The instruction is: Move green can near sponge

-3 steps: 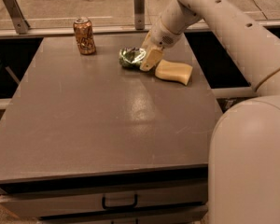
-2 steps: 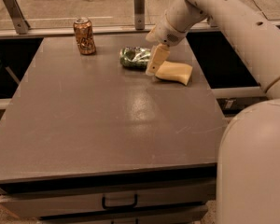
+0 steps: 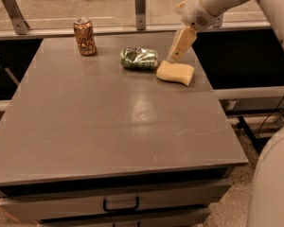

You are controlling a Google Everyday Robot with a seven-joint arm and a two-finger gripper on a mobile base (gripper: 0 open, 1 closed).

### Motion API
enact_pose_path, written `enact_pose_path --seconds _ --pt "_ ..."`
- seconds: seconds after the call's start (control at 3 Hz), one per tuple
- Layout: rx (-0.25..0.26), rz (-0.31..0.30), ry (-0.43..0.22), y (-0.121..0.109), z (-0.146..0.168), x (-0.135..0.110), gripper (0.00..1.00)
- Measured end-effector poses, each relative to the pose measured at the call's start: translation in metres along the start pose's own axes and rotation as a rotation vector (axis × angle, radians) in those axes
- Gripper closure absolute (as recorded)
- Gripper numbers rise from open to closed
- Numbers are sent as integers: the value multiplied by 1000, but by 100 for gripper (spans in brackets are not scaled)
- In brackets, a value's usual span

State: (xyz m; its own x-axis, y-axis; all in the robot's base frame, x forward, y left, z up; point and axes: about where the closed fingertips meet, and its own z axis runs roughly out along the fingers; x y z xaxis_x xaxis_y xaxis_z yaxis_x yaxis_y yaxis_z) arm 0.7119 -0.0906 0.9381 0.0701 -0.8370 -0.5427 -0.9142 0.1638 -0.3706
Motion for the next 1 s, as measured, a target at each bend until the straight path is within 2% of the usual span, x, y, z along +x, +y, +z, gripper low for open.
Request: enact_pose_path --seconds 0.33,0.67,1.0 --pt "98 48 -95 -9 -62 8 0" --pt "223 85 -139 -13 -128 4 0" --pt "242 86 -138 -14 -138 5 0"
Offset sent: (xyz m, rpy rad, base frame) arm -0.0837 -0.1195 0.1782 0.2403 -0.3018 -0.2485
